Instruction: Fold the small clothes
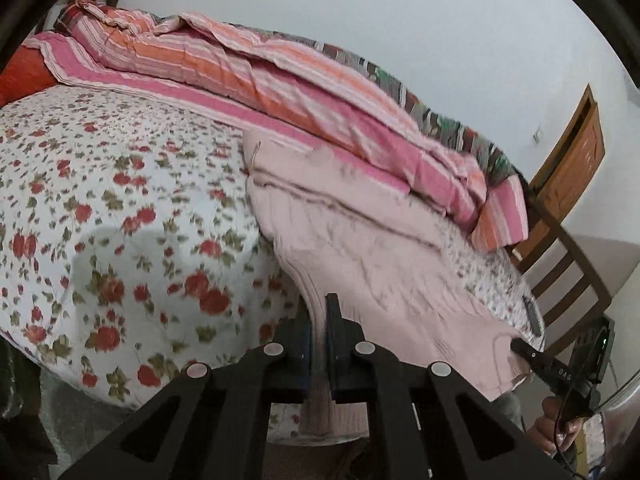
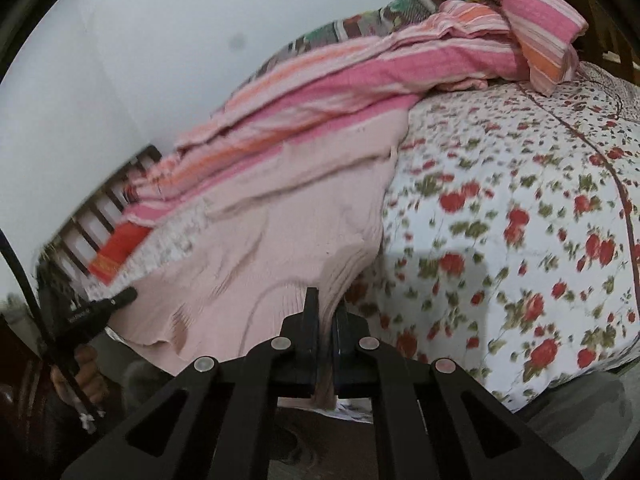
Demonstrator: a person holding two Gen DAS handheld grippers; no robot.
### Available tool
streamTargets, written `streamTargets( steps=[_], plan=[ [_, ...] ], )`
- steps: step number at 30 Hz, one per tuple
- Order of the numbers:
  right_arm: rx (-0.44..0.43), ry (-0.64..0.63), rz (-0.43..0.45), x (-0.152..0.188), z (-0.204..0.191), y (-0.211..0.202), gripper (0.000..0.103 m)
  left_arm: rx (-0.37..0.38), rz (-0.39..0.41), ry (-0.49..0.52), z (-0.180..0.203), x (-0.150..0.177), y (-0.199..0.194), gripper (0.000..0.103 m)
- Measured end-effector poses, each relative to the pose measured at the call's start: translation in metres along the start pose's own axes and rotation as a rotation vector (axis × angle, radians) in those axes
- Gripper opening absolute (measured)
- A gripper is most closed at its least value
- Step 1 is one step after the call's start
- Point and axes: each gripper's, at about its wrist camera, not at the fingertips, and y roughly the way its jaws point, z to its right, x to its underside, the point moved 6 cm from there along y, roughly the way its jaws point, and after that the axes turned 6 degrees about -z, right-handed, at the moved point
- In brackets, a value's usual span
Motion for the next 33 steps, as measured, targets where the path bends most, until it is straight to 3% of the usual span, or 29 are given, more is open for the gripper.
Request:
streamTargets(
  steps=[5, 13, 20, 33],
  plan=[
    [-0.033, 0.009, 0.021, -0.029, -0.004, -0.004, 0.005, 0.018, 0.026, -0.005, 0.011, -0.025, 0.001, 0.007],
    [-0.044, 0.070, 0.057, -0.087, 0.003, 0.019, 0.005, -0.027, 0.080, -0.005, 0.017, -0.079, 0.024, 0.007],
    [-0.052, 0.086, 0.089, -0.145, 0.000, 0.055, 0.005, -0.069, 0.094, -0.011, 0.014, -0.123, 0.067, 0.007],
    [-0.029, 0.127, 0.038, -0.228, 0.029, 0.162, 0.005, -0.078, 0.066, -0.041, -0.013, -0.194, 0.161, 0.007]
  ],
)
